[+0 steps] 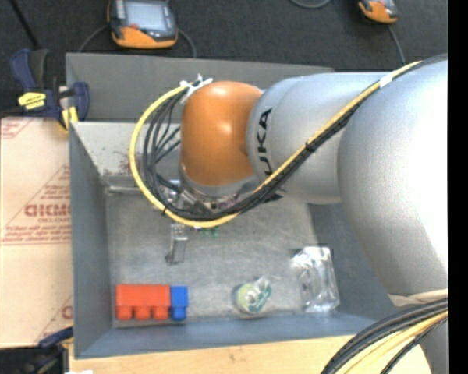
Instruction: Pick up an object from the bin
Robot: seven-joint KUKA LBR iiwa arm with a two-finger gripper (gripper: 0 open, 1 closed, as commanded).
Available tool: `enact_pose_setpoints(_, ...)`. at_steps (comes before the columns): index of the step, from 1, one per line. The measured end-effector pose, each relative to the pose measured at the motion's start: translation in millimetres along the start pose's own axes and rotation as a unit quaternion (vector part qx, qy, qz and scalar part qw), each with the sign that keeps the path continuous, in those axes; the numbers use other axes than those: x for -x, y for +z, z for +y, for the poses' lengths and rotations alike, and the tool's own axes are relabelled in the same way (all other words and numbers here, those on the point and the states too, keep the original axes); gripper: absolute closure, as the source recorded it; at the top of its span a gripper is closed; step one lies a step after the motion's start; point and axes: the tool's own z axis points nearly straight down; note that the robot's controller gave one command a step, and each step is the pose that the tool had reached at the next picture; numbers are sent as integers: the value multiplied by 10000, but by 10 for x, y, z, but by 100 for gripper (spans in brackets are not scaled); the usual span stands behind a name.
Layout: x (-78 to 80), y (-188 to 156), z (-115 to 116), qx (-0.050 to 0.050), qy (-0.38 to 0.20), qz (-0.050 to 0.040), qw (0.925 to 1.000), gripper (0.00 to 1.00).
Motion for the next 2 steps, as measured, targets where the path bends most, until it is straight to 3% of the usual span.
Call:
enact_pose_setpoints(1,-812,736,-174,-20,332,67,9994,0)
enact_pose_setpoints(2,-935,805,424,-5,867,12,9962,0)
